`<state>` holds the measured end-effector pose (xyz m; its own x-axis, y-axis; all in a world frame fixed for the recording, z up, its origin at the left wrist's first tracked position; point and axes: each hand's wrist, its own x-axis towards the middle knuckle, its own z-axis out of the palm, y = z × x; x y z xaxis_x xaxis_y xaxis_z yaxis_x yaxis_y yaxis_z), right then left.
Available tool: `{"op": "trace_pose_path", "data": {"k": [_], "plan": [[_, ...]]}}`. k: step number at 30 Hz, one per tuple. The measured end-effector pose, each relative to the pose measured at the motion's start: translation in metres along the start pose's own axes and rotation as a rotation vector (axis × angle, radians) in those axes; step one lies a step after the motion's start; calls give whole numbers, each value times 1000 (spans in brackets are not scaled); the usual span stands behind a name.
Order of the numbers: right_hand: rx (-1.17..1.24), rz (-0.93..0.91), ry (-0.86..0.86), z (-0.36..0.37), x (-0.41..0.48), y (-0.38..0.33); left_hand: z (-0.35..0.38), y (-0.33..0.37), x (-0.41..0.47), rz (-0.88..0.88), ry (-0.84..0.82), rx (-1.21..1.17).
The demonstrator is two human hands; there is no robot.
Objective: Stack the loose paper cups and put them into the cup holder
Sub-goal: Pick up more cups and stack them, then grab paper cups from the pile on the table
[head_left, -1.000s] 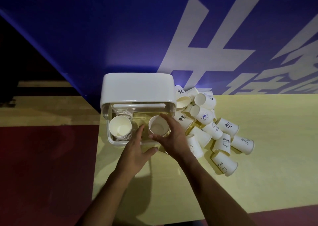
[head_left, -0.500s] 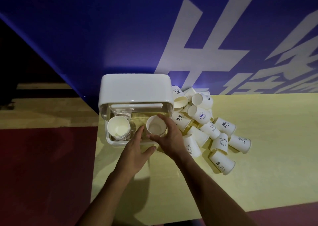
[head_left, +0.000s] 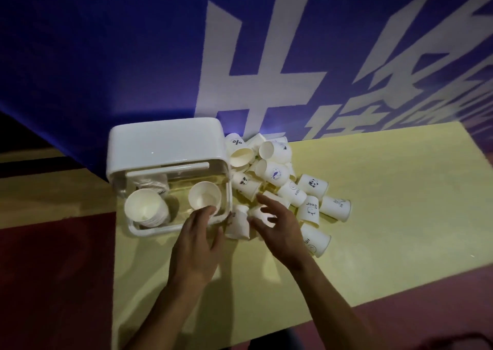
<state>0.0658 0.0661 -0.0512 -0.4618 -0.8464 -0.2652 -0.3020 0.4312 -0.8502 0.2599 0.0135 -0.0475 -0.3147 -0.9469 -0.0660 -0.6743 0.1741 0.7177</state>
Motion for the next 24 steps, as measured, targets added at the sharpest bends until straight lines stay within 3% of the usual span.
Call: {"op": "trace_pose_path", "data": {"k": [3, 9, 12, 16, 20, 24], "plan": [[-4, 89, 72, -47, -13, 30, 26, 39, 5, 162, -27, 17], [35, 238, 176, -129, -40, 91, 121, 122, 36, 378, -320, 171], [40, 292, 200, -164, -50, 121, 183, 170, 60, 475, -532, 339], [66, 349, 222, -211, -59, 156, 274, 208, 84, 645, -686, 607], [105, 377, 225, -247, -62, 184, 324, 208, 99, 657, -721, 873], [86, 385, 193, -270, -56, 208, 336, 205, 103, 583, -715, 864]]}}
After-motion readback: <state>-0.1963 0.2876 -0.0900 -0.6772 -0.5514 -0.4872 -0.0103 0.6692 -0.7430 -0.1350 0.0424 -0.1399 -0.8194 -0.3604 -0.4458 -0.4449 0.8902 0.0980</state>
